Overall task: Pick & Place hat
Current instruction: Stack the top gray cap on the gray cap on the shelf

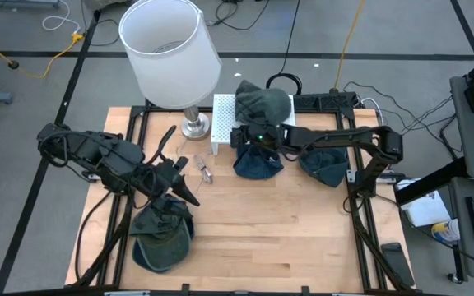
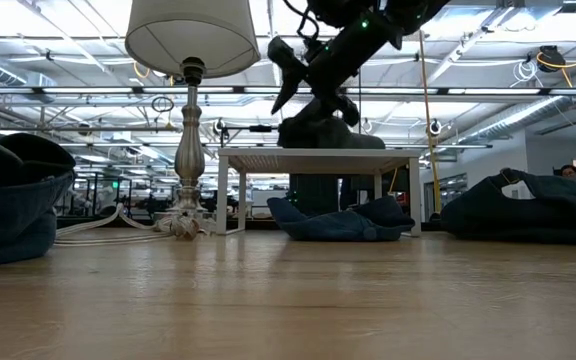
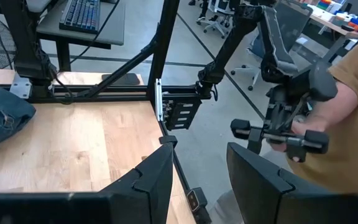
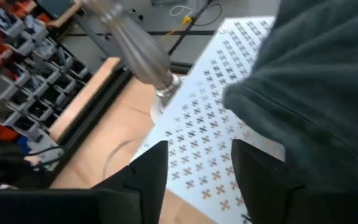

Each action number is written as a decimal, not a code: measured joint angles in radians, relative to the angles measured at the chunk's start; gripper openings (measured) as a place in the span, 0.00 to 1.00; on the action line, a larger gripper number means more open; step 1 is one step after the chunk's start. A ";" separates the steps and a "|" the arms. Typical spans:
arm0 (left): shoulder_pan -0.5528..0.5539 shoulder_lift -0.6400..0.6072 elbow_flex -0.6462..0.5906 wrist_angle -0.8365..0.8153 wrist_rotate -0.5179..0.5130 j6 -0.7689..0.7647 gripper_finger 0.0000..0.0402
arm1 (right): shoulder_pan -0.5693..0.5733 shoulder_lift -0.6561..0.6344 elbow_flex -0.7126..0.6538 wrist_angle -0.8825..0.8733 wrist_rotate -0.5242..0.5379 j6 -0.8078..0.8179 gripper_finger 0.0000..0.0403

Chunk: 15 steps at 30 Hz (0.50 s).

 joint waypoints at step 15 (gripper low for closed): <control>0.000 0.000 0.000 0.000 -0.002 0.015 0.38 | -0.106 -0.252 0.000 -0.091 -0.053 -0.113 0.49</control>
